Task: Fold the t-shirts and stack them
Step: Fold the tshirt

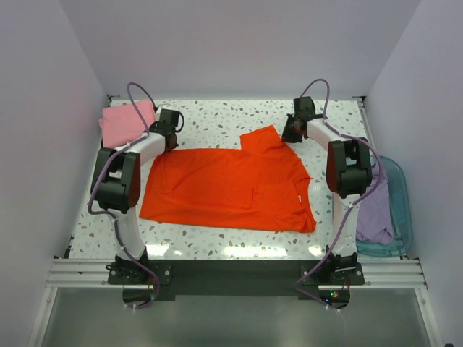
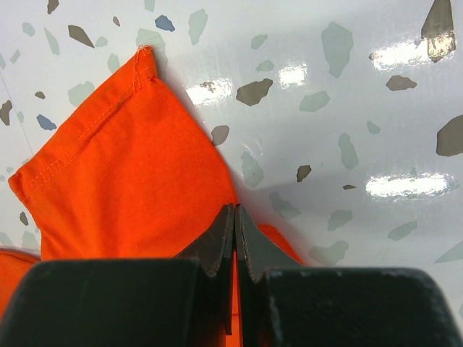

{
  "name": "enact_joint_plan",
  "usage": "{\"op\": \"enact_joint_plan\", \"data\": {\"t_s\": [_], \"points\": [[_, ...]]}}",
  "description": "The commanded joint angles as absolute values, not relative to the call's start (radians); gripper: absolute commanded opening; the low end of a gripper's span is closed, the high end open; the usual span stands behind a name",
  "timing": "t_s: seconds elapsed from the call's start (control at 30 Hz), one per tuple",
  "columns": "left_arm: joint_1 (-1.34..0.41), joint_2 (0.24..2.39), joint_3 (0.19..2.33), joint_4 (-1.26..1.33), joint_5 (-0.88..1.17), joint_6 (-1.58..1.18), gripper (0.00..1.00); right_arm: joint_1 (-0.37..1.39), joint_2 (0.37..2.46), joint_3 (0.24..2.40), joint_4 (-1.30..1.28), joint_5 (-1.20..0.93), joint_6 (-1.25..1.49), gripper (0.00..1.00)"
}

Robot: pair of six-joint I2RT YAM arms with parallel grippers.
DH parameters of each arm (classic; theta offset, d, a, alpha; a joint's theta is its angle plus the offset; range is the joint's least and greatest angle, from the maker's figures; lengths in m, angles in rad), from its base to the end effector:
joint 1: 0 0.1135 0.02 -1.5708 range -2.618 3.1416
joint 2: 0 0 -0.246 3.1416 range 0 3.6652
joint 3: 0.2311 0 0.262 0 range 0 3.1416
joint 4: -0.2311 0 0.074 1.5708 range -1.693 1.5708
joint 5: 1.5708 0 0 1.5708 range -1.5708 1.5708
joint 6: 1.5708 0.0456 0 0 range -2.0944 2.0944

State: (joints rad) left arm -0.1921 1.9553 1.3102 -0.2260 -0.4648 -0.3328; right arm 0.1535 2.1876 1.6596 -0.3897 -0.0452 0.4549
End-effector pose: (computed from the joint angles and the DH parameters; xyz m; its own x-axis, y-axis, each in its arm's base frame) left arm 0.4221 -0.0613 0.1483 -0.6729 -0.1666 -0.7207 -0.3518 0.9291 0.1137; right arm 0.4795 0.0763 0.1426 -0.7841 0.3228 -0.5301 0.1833 0.9364 0.2992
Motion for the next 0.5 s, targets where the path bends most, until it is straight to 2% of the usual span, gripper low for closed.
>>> {"op": "enact_joint_plan", "data": {"t_s": [0.0, 0.1, 0.43, 0.47], "points": [[-0.189, 1.967, 1.322, -0.212, -0.476, -0.353, 0.25, 0.156, 2.148, 1.647, -0.371, -0.051, 0.457, 0.0], [-0.189, 1.97, 1.327, -0.212, -0.476, -0.348, 0.22, 0.156, 2.148, 1.647, -0.371, -0.051, 0.457, 0.0], [-0.189, 1.959, 1.338, -0.215, -0.488, -0.339, 0.0, 0.156, 2.131, 1.644, -0.37, -0.052, 0.462, 0.0], [-0.189, 1.959, 1.339, -0.216, -0.489, -0.337, 0.0, 0.156, 2.126, 1.643, -0.37, -0.051, 0.462, 0.0]]}}
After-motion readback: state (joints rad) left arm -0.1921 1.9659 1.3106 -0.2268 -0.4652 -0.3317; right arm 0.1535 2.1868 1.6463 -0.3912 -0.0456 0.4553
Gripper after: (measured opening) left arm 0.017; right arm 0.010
